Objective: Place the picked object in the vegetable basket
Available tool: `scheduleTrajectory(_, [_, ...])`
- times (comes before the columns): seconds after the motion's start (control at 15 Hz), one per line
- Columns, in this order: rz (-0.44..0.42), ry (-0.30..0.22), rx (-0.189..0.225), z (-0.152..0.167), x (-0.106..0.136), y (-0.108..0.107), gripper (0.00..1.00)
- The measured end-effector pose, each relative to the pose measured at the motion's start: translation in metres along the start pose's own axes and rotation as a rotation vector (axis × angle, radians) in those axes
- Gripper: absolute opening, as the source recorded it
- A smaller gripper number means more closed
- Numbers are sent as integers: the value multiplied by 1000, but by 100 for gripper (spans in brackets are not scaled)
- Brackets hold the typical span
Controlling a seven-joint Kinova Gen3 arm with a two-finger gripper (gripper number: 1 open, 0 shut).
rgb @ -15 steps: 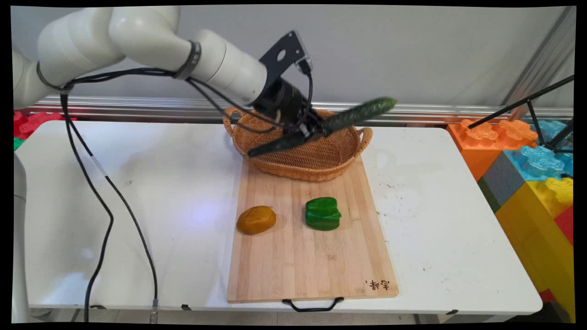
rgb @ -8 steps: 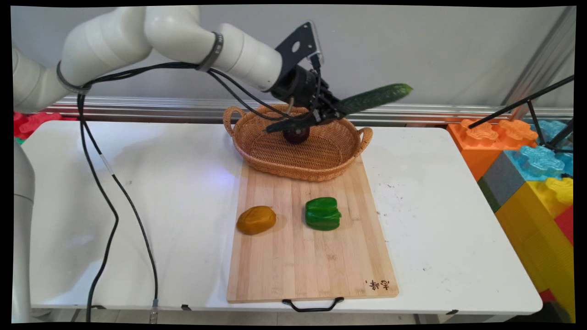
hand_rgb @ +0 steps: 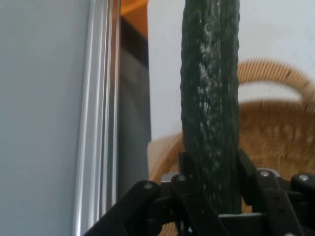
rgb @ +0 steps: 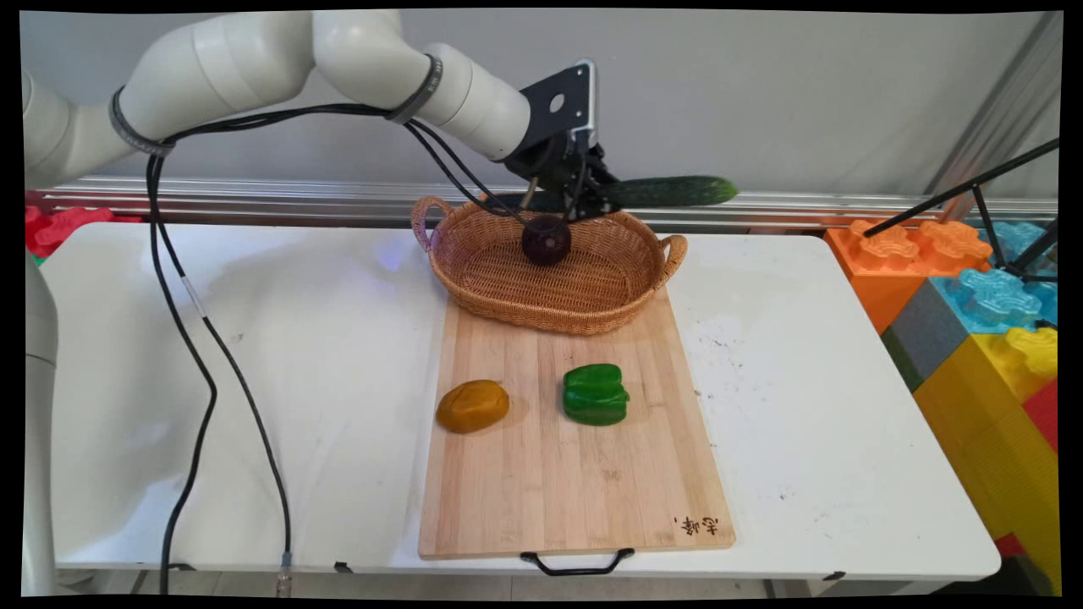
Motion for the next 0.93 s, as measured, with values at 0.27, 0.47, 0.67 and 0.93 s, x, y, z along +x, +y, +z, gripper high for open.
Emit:
scheduleTrajectory(0.27, [43, -109, -24, 21, -25, -9, 0])
scheduleTrajectory(0.47, [29, -167, -63, 34, -37, -8, 0])
scheduleTrajectory(0.67, [17, -197, -90, 42, -43, -5, 0])
scheduleTrajectory(0.93, [-8, -222, -127, 51, -48, -1, 100])
